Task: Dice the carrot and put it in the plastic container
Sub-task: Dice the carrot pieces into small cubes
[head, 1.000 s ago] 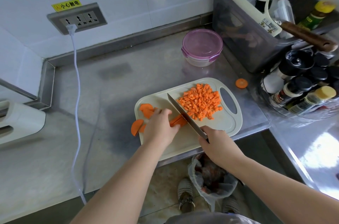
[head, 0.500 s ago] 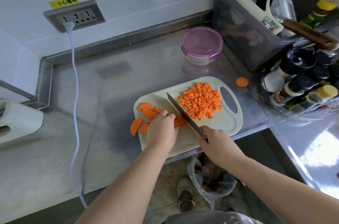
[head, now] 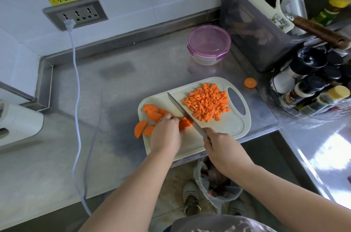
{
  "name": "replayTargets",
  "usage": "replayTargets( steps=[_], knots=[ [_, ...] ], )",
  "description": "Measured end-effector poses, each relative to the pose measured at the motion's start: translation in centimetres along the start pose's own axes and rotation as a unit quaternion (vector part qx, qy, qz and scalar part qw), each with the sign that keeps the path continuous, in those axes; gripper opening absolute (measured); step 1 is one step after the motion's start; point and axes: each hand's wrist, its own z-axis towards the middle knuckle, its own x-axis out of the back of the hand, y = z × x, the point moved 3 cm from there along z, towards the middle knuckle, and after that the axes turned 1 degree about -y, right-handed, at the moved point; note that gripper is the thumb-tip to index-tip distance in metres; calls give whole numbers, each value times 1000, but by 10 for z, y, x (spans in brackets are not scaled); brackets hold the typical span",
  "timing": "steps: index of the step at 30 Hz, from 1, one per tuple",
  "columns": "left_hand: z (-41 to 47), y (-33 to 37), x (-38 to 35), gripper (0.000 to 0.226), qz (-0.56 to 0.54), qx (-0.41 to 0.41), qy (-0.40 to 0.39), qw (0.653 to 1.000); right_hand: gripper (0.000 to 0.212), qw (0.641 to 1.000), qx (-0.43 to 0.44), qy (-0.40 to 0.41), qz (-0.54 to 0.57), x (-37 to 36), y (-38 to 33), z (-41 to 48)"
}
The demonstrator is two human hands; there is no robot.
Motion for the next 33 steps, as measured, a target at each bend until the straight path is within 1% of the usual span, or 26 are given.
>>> replayTargets(
  steps=[6,12,15,20,30,33],
  knots=[
    [-3,-1,5,34,-41,13,18,999,27,1000,-18,10,24,4,3,1],
    [-1,6,7,23,-38,22,25,999,23,999,-31,13,32,3,7,2],
    [-2,7,8,21,-51,27,34,998,26,999,-33,10,26,1,9,3],
    [-7,6,7,27,-62,25,48,997,34,1000,-26,-6,13,-2,8,3],
    [-13,3,3,19,-79,14,83,993,33,1000,-19,-15,5,-3,9,3],
    [-12,2,1,20,-89,19,89,992,33,1000,-19,-16,8,-3,8,3]
  ],
)
